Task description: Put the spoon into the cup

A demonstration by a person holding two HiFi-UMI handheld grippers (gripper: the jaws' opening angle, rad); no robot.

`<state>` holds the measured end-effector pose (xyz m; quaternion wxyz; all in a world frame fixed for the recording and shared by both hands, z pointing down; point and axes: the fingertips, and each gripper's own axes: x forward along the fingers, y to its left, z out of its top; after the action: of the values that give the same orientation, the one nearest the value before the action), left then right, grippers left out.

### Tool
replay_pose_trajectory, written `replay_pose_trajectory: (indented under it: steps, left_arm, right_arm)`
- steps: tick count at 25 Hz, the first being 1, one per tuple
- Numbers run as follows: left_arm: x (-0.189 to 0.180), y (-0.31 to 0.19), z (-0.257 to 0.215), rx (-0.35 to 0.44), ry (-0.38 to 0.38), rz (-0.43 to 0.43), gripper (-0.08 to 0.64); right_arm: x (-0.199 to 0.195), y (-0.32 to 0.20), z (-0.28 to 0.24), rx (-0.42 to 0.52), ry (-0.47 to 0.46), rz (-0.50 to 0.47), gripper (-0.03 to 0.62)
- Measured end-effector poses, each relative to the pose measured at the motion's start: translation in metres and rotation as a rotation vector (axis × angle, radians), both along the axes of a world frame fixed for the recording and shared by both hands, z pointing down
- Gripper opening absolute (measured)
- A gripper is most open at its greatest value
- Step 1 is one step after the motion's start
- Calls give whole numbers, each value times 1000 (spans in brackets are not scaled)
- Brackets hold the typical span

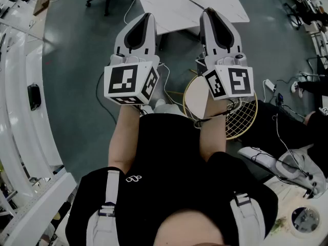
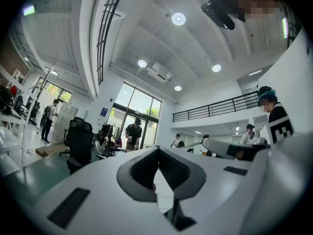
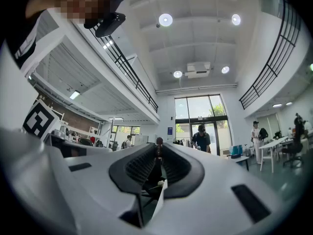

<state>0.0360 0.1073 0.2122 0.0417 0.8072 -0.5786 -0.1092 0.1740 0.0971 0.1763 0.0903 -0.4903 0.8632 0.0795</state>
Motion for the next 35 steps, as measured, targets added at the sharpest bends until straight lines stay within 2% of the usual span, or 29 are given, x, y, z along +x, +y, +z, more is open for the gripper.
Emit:
replay_pose_trajectory:
  steps: [3,11,16,20,27,32,35]
  left_arm:
    - [0,15,4,-10,1,4,17]
    - [9,-4,8,-28,-8,8,16]
    - [23,-6,14,-34,-12,24,17]
    - [29,-4,9,-23,-30,31,17]
    - [10,-7,-10,0,-52,-12,17]
    - [-18,-6,-16,12,-54,-82,17]
    - [-22,-11,-18,26,-60,-84,17]
  right_arm:
    - [-3,15,3,-7,6,-8,52]
    - [3,-1,9,-19,11,-26,51]
    - [21,-3,14,-50,-88,-31,52]
    - [32,-7,11,-48,-123,-22,52]
    - [23,-21,-3,-40,-173,-49,54]
    - [8,-32,-3,-39,-181,-81,52]
    - [-2,-44,-7,-31,-186,-96,52]
